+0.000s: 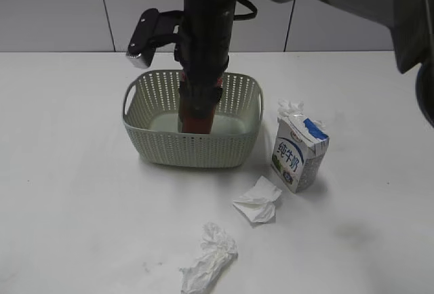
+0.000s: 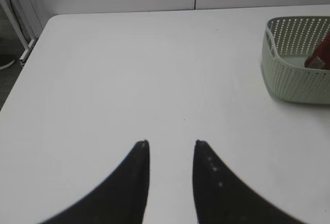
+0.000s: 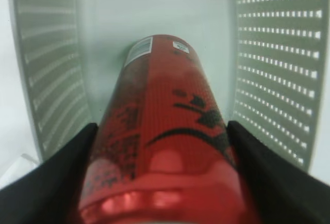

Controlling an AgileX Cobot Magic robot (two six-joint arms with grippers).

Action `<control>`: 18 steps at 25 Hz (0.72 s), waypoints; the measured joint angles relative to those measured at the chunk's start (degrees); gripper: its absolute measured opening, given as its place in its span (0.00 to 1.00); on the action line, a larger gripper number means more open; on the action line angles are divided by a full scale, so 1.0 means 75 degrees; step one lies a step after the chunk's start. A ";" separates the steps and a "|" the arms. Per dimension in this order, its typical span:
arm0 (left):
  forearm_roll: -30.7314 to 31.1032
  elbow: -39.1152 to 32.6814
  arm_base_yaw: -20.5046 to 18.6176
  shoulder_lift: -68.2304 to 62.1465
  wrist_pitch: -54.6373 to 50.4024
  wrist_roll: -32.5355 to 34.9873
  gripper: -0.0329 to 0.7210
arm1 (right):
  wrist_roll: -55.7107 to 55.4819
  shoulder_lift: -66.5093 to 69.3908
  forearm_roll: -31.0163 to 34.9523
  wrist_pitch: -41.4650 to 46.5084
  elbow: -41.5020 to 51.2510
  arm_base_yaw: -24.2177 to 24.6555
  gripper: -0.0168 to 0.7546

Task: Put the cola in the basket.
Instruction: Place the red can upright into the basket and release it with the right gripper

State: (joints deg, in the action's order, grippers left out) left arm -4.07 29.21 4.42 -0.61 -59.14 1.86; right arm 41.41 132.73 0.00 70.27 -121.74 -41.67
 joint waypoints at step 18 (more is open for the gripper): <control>0.0000 0.0000 0.0000 0.0000 0.0000 0.0000 0.36 | 0.0162 0.0126 0.1127 -0.0073 -0.0045 0.0090 0.87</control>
State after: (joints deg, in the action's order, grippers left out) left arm -4.07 29.21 4.42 -0.61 -59.14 1.86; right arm 42.63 133.67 8.45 69.72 -122.08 -41.00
